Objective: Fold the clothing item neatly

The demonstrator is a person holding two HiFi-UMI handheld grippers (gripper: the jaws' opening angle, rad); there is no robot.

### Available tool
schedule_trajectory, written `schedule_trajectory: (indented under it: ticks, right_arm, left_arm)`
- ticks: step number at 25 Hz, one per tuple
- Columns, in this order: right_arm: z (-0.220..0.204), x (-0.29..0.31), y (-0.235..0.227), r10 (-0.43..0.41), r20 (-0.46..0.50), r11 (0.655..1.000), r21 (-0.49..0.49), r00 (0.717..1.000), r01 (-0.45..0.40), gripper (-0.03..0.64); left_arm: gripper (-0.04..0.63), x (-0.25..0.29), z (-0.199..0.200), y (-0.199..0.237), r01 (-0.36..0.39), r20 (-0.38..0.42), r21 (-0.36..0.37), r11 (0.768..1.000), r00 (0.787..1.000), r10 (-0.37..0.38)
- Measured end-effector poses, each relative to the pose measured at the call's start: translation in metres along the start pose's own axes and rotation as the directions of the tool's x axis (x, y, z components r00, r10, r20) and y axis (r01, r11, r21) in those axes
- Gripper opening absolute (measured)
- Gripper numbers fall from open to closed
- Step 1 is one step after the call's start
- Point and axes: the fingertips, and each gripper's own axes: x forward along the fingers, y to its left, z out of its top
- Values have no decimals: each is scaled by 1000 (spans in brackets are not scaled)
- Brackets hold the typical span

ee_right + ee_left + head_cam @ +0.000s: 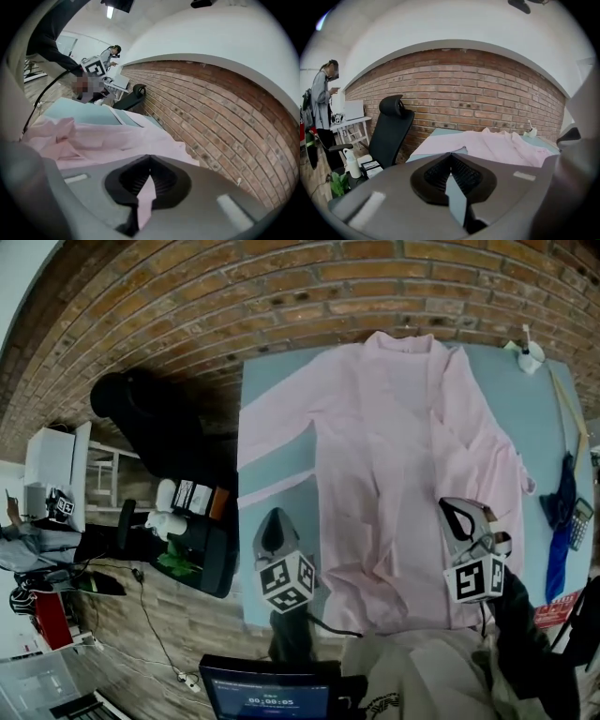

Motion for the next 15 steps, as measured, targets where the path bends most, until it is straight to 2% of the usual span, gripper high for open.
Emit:
schedule_trajectory:
  ticks: [4,6,9,15]
  right_arm:
    - [23,27,6,28,79,995,89,996,-36,0]
    - [34,42,5,33,108,991,122,994,-46,0]
    - [42,64,5,41,119,992,112,992,-55,0]
    - [31,99,21,98,87,987,122,991,-109,0]
  left_arm:
    - [34,43,4,12,-18,-14,25,1000,1000,19]
    - [118,63,2,21,-38,-26,43,998,999,39]
    - [229,97,-3,47,-84,-58,61,995,994,88]
    - [344,157,-13,102,-142,-128,99,985,980,154]
